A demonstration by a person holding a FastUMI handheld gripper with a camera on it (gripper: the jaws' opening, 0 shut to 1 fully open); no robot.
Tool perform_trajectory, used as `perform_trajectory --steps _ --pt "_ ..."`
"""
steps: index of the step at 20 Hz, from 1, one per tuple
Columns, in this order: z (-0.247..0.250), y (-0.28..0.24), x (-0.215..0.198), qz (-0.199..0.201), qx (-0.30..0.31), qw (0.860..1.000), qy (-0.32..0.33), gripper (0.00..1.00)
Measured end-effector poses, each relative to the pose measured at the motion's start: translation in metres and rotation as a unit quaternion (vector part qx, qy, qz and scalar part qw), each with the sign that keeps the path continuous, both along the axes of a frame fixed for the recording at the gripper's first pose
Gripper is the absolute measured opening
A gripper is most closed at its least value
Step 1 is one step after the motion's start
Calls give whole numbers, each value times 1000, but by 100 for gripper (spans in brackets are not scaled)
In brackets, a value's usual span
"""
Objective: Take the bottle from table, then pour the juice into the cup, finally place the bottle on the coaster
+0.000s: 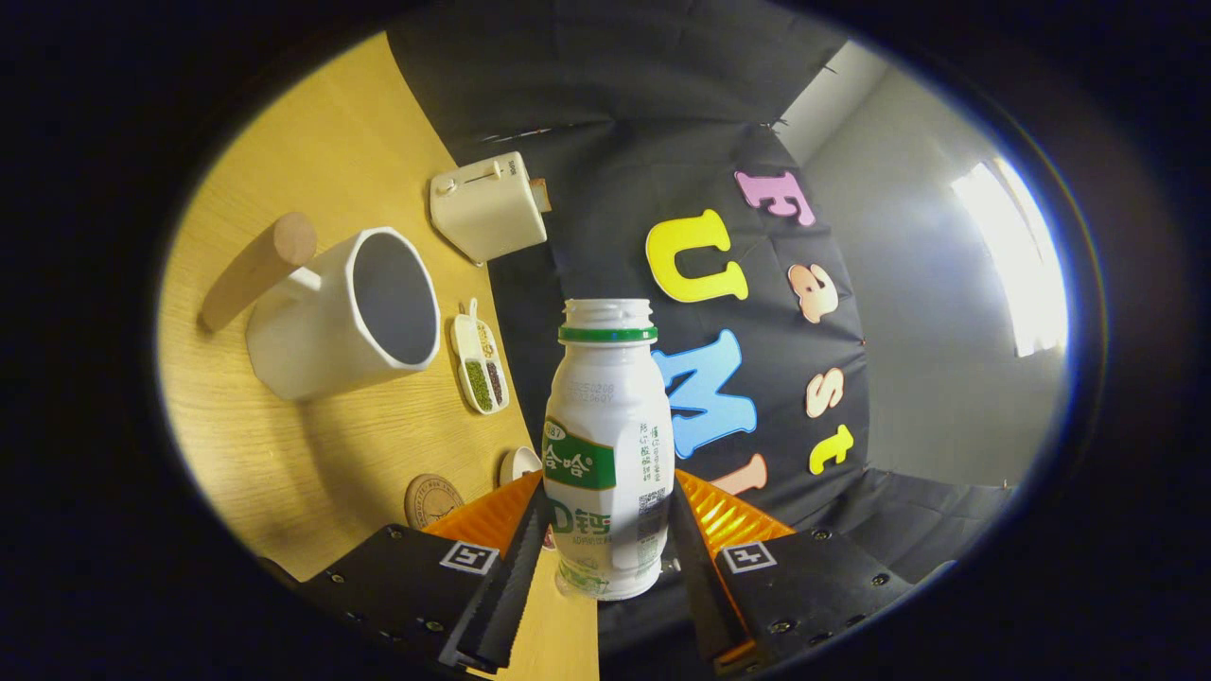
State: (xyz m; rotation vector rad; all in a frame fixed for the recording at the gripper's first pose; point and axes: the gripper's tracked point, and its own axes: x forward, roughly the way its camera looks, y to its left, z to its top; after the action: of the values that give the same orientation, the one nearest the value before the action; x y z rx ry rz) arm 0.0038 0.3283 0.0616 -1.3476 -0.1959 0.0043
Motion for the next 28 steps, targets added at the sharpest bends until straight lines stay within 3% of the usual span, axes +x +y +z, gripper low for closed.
perform_trajectory --steps 13,28 --pt "3 6 5 -17 -80 996 -29 71" --pt "4 16 6 -17 -127 991 -39 70"
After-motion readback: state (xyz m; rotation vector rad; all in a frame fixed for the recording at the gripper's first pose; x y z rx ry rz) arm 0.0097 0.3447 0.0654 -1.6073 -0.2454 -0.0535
